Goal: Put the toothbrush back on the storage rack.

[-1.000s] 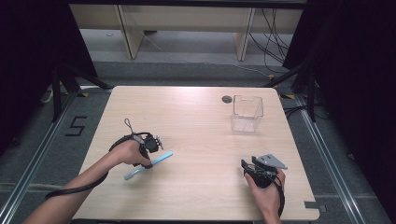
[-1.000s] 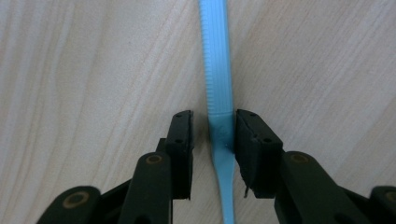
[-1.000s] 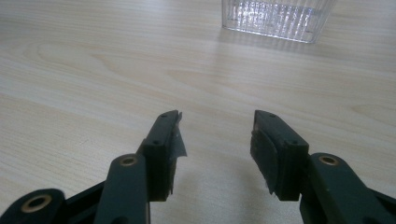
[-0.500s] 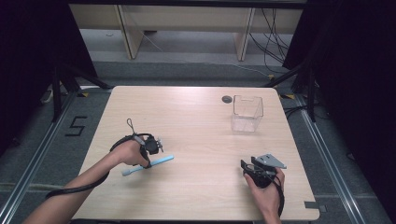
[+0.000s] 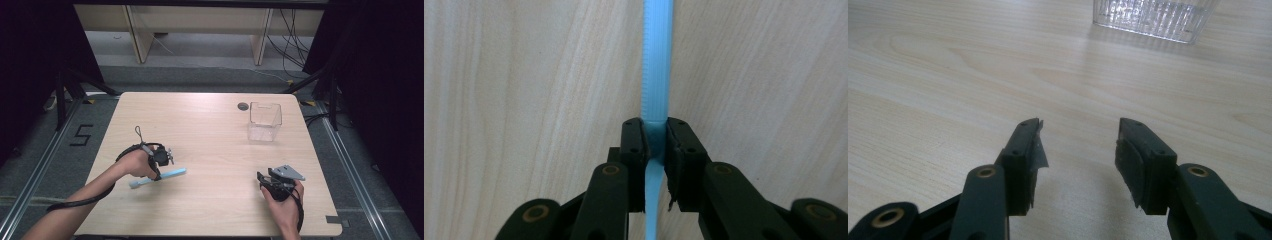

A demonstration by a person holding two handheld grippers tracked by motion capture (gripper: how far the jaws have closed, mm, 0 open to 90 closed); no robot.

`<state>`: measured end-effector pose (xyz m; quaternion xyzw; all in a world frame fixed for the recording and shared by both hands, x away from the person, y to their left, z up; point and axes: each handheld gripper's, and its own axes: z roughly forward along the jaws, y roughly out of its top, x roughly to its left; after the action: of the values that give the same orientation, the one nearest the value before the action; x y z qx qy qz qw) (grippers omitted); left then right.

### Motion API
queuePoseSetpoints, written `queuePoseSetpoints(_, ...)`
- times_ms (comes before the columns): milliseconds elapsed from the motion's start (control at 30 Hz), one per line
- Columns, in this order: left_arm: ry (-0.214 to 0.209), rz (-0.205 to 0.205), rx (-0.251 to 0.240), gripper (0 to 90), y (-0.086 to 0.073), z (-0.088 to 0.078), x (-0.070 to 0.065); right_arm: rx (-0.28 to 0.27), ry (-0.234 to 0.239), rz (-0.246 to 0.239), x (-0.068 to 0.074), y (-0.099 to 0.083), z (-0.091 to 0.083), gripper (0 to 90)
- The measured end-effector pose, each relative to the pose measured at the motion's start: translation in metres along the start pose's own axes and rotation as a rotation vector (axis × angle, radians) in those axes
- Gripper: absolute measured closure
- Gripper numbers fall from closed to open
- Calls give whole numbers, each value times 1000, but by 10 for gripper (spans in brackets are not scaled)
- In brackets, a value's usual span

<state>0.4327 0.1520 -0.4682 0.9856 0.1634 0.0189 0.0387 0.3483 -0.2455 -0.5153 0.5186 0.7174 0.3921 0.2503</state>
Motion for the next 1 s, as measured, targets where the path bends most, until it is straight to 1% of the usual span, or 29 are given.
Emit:
queuePoseSetpoints(33,0,8,-2,782,0,-2,0,0,-1,9,1,0,0,529)
queuePoseSetpoints(67,-1,6,-8,782,0,-3,-2,-4,-7,-18,-1,0,0,529)
queuePoseSetpoints(100,1,16,-10,782,0,-4,-2,-9,-11,-25,-1,0,-1,529)
queuePoseSetpoints(133,3,20,-16,782,0,-6,-4,0,-1,0,2,0,-1,529)
queuePoseSetpoints(167,5,27,-20,782,0,-7,-5,-7,1,-24,1,0,-1,528)
queuePoseSetpoints(200,8,38,-25,781,0,-8,-7,-10,23,-32,1,0,-1,527)
queuePoseSetpoints(233,8,38,-25,781,0,-8,-7,-10,23,-32,1,0,-1,527)
queuePoseSetpoints(267,8,50,-37,781,0,-11,-11,-10,52,-74,2,1,-1,528)
queuePoseSetpoints(300,13,59,-45,781,0,-12,-13,6,75,-88,3,2,-2,527)
queuePoseSetpoints(333,19,70,-56,781,0,-14,-15,5,94,-124,4,4,-3,529)
queuePoseSetpoints(367,23,73,-64,782,0,-15,-17,22,120,-142,8,7,-4,532)
queuePoseSetpoints(400,27,84,-63,782,0,-16,-19,31,136,-155,11,8,-5,531)
queuePoseSetpoints(433,27,92,-64,782,0,-18,-21,31,165,-208,13,11,-5,531)
queuePoseSetpoints(467,26,101,-68,782,1,-19,-23,53,188,-227,17,13,-7,532)
queuePoseSetpoints(500,21,108,-70,782,1,-20,-25,43,208,-289,17,16,-7,533)
queuePoseSetpoints(567,22,125,-70,781,1,-23,-30,63,272,-305,24,19,-7,533)
queuePoseSetpoints(600,24,134,-69,782,1,-24,-32,77,303,-324,27,20,-7,533)
queuePoseSetpoints(633,27,141,-70,781,2,-25,-34,92,334,-371,29,21,-5,532)
queuePoseSetpoints(667,23,147,-71,781,2,-26,-37,112,363,-384,33,22,-5,531)
queuePoseSetpoints(700,21,158,-73,781,3,-27,-39,119,390,-420,35,24,-4,532)
queuePoseSetpoints(733,17,170,-74,782,4,-27,-42,137,425,-442,39,25,-3,532)
queuePoseSetpoints(767,13,177,-75,782,5,-28,-44,155,446,-446,43,25,-4,532)
queuePoseSetpoints(800,11,188,-77,782,6,-28,-47,152,477,-492,46,28,-2,532)
queuePoseSetpoints(833,8,196,-75,781,7,-28,-49,173,500,-504,50,29,-3,532)
queuePoseSetpoints(867,8,196,-75,781,7,-28,-49,173,500,-504,50,29,-3,532)
queuePoseSetpoints(900,6,211,-78,782,9,-29,-54,181,543,-547,58,33,-1,532)
queuePoseSetpoints(933,7,221,-79,781,11,-30,-57,184,550,-560,60,34,-1,532)
queuePoseSetpoints(1000,3,231,-88,781,13,-31,-61,206,583,-574,67,37,-1,533)
